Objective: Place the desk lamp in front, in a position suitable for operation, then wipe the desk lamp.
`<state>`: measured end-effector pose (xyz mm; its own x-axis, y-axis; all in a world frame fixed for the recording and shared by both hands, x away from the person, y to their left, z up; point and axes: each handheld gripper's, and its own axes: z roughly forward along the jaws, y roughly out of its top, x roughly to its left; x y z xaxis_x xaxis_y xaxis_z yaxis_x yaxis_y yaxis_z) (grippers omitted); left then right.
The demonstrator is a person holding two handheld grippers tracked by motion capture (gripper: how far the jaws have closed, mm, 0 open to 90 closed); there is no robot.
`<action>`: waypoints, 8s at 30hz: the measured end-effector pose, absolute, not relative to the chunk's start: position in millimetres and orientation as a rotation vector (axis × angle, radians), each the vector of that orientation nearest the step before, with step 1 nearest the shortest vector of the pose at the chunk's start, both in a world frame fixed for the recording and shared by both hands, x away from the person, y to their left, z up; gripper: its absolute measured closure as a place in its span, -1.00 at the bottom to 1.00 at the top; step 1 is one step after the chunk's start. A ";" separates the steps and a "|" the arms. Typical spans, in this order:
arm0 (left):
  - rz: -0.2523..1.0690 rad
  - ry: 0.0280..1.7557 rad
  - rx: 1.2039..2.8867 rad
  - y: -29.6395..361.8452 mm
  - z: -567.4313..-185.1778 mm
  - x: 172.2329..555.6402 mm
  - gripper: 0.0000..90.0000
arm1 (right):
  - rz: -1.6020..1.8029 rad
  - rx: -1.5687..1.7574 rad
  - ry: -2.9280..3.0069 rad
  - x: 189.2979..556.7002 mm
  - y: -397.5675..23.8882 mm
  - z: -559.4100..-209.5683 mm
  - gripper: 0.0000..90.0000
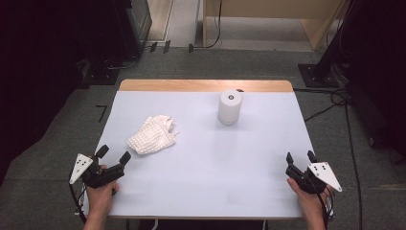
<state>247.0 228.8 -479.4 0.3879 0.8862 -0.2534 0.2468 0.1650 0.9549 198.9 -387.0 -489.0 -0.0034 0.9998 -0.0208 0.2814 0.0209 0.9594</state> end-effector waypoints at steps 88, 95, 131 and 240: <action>0.579 1.177 1.462 222.2 -487.4 256.2 -1.00 | 1.065 1.408 1.653 424.8 -215.1 -455.2 -0.96; 0.576 1.176 1.460 222.5 -487.4 256.4 -1.00 | 1.031 1.390 1.648 430.9 -206.9 -458.9 -0.83; 0.575 1.181 1.462 221.7 -487.2 256.7 -1.00 | 1.209 1.303 1.832 278.6 -77.2 -435.2 -0.82; 0.391 1.368 1.666 187.8 -464.2 310.1 0.84 | 1.285 1.306 1.642 240.6 -202.6 -417.8 -0.54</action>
